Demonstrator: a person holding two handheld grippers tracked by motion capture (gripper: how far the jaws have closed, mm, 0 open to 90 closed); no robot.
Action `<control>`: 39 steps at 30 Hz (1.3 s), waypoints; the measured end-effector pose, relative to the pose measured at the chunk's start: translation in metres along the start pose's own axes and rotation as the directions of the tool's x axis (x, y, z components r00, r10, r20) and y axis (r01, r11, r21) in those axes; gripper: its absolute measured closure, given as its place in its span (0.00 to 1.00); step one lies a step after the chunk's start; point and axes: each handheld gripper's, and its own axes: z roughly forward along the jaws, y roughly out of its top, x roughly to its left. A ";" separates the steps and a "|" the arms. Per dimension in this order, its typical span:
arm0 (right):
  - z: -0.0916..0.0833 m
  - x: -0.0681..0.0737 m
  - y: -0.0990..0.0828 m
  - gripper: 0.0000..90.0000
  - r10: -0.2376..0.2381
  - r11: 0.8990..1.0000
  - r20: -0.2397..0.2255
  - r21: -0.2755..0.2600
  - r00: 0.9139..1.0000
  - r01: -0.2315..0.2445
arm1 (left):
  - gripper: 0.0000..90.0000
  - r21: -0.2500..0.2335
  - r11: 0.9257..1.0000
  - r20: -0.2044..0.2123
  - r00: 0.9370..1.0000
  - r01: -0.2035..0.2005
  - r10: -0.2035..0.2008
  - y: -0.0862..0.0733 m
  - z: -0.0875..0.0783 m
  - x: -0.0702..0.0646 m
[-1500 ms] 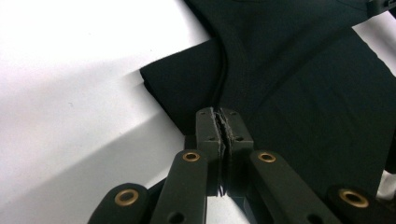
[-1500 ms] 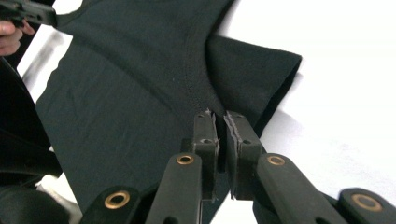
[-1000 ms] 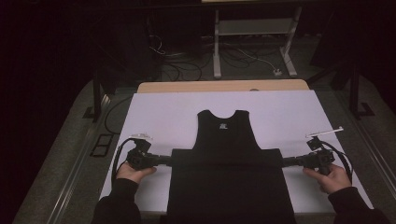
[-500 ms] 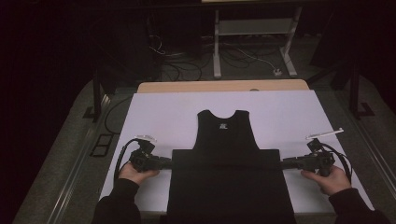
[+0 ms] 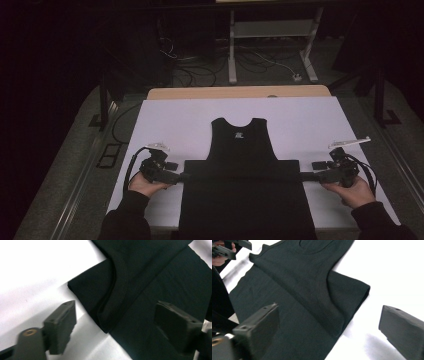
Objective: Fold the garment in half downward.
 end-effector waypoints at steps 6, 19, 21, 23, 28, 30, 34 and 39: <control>-0.001 0.002 0.003 0.00 -0.025 1.000 0.012 -0.009 1.000 0.025 | 0.00 -0.015 1.000 -0.031 0.999 -0.016 0.016 0.004 0.000 -0.001; -0.002 0.006 0.022 0.00 -0.062 0.997 0.083 -0.029 0.995 0.065 | 0.00 -0.041 0.998 -0.058 0.997 -0.056 0.054 0.017 -0.004 -0.002; -0.002 0.006 0.025 0.00 -0.064 0.997 0.089 -0.033 0.994 0.067 | 0.00 -0.042 0.997 -0.056 0.996 -0.066 0.064 0.020 -0.004 -0.003; -0.003 0.007 0.029 0.00 -0.073 0.997 0.095 -0.033 0.993 0.076 | 0.00 -0.043 0.996 -0.058 0.996 -0.076 0.074 0.023 -0.004 -0.004; -0.005 0.006 0.036 0.00 -0.083 0.996 0.092 -0.037 0.992 0.087 | 0.00 -0.047 0.996 -0.063 0.996 -0.073 0.070 0.027 -0.006 -0.003; -0.006 0.005 0.038 0.00 -0.084 0.995 0.077 -0.038 0.993 0.088 | 0.00 -0.039 0.997 -0.069 0.996 -0.060 0.058 0.028 -0.005 -0.001; -0.008 0.004 0.044 0.00 -0.091 0.994 0.075 -0.050 0.993 0.095 | 0.00 -0.047 0.997 -0.070 0.996 -0.059 0.056 0.033 -0.006 0.001; -0.010 0.005 0.056 0.00 -0.107 0.992 0.085 -0.052 0.991 0.112 | 0.00 -0.048 0.996 -0.073 0.995 -0.072 0.068 0.041 -0.008 0.002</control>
